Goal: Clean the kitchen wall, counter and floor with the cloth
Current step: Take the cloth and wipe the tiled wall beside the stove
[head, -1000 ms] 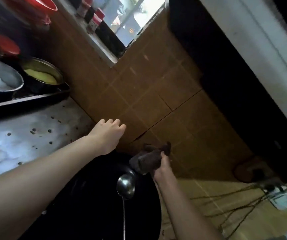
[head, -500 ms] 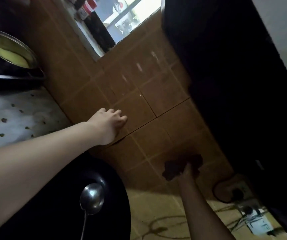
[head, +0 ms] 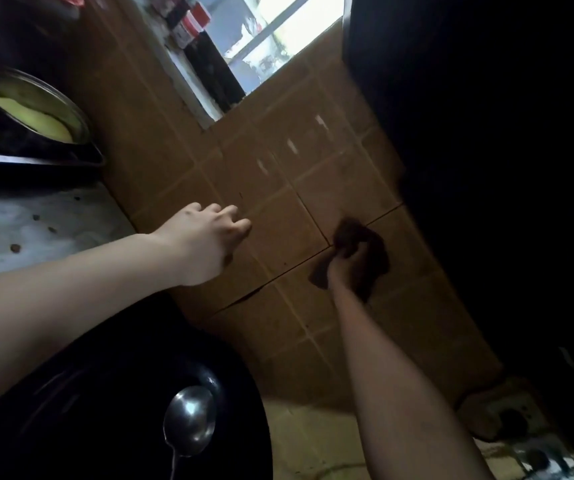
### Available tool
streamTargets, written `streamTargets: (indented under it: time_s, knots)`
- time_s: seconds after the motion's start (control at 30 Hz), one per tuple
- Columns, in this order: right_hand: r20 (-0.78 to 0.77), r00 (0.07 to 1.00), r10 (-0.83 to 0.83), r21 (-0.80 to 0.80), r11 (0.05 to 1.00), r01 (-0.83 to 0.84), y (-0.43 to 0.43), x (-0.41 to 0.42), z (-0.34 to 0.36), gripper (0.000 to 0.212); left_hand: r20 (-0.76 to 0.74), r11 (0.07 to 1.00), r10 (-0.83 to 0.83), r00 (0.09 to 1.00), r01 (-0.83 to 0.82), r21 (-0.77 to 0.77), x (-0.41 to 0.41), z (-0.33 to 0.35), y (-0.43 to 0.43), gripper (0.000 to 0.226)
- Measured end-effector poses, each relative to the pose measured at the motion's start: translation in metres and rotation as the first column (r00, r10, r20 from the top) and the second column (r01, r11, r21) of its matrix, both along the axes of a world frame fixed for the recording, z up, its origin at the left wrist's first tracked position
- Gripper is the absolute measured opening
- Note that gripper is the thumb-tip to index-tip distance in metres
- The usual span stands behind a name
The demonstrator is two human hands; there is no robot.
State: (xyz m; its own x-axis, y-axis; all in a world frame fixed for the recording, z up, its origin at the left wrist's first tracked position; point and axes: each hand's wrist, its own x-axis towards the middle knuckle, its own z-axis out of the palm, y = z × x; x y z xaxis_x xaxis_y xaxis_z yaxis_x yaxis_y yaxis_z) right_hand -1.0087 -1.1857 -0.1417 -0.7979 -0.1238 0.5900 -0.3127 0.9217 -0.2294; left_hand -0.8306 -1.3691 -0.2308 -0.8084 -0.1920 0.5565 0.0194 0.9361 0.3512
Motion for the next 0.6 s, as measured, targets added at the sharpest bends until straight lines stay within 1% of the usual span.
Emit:
streamTargets:
  time_s: [0.03,0.07,0.1,0.13,0.17,0.23,0.3,0.33,0.37,0.4,0.43,0.5,0.53,0.6]
  knots:
    - [0.0,1.0,0.009,0.127,0.992,-0.009,-0.001,-0.006,-0.006,0.053,0.007,1.0,0.008,1.0,-0.008,-0.008,0.0,-0.001,-0.002,0.038]
    - [0.02,1.0,0.013,0.307,0.951,-0.019,0.003,-0.015,-0.013,0.058,0.015,1.0,0.011,1.0,-0.011,-0.017,0.001,-0.001,-0.004,0.038]
    - [0.05,0.997,0.054,0.45,0.89,-0.071,0.011,-0.024,-0.022,0.06,0.019,0.999,0.017,1.0,-0.016,-0.029,0.001,-0.001,-0.006,0.038]
    - [0.114,0.991,0.071,0.561,0.818,-0.124,0.017,-0.03,-0.03,0.058,0.019,0.999,0.023,1.0,-0.023,-0.039,0.0,-0.001,-0.007,0.037]
    - [0.18,0.98,0.083,0.639,0.748,-0.181,0.026,-0.034,-0.039,0.055,0.02,0.998,0.03,0.999,-0.029,-0.048,-0.001,-0.002,-0.008,0.036]
    - [0.248,0.963,0.102,0.782,0.565,-0.261,0.05,-0.038,-0.053,0.05,0.028,0.999,0.031,0.999,-0.03,-0.045,-0.004,-0.006,-0.007,0.035]
    - [0.326,0.941,0.09,0.852,0.404,-0.334,0.074,-0.04,-0.06,0.05,0.033,0.999,0.022,0.999,-0.02,-0.038,-0.006,-0.012,-0.005,0.035]
    - [0.371,0.926,0.077,0.863,0.339,-0.374,0.086,-0.04,-0.062,0.051,0.033,0.999,0.02,0.999,-0.018,-0.042,-0.006,-0.016,-0.004,0.035]
    - [0.411,0.911,0.045,0.86,0.312,-0.403,0.098,-0.037,-0.063,0.052,0.031,0.999,0.019,0.999,-0.018,-0.049,-0.006,-0.019,-0.004,0.035]
    - [0.453,0.891,0.02,0.842,0.319,-0.435,0.111,-0.033,-0.064,0.052,0.033,0.999,0.016,0.999,-0.014,-0.053,-0.006,-0.022,-0.004,0.035]
    - [0.475,0.88,0.014,0.814,0.373,-0.445,0.125,-0.029,-0.065,0.05,0.041,0.999,0.012,0.999,-0.01,-0.052,-0.006,-0.025,-0.005,0.036]
    - [0.404,0.912,0.066,0.839,0.37,-0.398,0.147,-0.023,-0.07,0.045,0.061,0.998,0.014,0.998,-0.01,-0.062,-0.005,-0.029,-0.006,0.036]
    - [0.436,0.899,0.036,0.828,0.377,-0.416,0.152,-0.023,-0.072,0.046,0.067,0.997,0.019,0.998,-0.014,-0.074,-0.005,-0.03,-0.007,0.036]
    - [0.48,0.876,0.047,0.83,0.3,-0.471,0.148,-0.028,-0.067,0.045,0.076,0.994,0.032,0.997,-0.024,-0.107,-0.005,-0.031,-0.009,0.035]
